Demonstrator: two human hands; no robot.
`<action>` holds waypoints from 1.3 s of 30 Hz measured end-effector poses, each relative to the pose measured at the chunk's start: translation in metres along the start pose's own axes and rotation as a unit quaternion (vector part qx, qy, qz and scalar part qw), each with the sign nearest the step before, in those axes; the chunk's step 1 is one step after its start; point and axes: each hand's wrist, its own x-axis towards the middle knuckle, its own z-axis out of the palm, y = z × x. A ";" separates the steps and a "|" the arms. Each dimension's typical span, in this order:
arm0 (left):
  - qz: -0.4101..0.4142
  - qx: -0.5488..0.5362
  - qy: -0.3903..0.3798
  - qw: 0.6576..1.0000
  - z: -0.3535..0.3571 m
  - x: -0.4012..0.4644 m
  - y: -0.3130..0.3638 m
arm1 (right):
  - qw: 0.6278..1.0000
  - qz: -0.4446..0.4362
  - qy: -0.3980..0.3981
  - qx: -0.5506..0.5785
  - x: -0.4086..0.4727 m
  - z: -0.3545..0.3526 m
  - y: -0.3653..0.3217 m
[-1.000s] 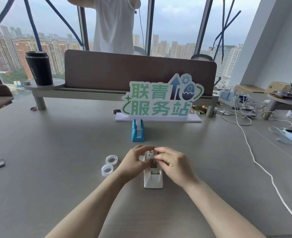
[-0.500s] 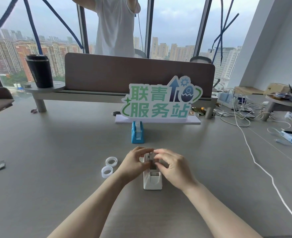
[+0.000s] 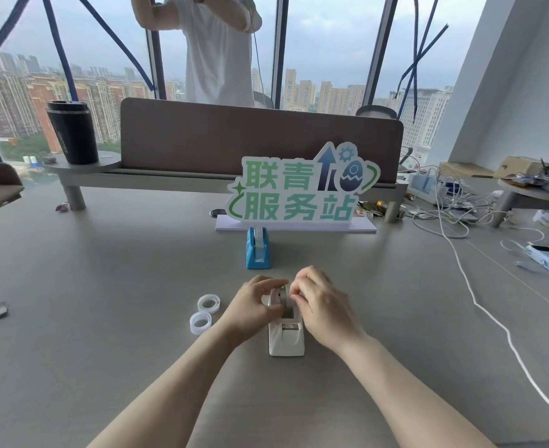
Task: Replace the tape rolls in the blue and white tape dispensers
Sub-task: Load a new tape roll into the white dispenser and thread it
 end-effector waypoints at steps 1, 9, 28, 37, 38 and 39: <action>0.000 0.000 0.000 1.000 0.000 0.000 0.000 | 1.000 0.004 -0.008 0.006 -0.001 0.000 0.000; 0.002 -0.019 -0.002 1.000 -0.002 -0.002 0.000 | 0.996 0.030 -0.062 0.064 -0.008 -0.005 -0.002; 0.003 -0.005 0.046 0.999 0.007 -0.014 0.002 | 0.994 0.024 -0.056 0.092 -0.028 -0.025 -0.021; 0.001 -0.016 0.066 0.998 0.008 -0.030 0.011 | 0.995 0.016 -0.049 0.087 -0.051 -0.031 -0.031; 0.002 -0.015 0.066 0.998 0.009 -0.032 0.012 | 0.995 0.013 -0.050 0.085 -0.053 -0.030 -0.032; 0.002 -0.016 0.067 0.998 0.009 -0.033 0.012 | 0.995 0.012 -0.051 0.081 -0.056 -0.029 -0.033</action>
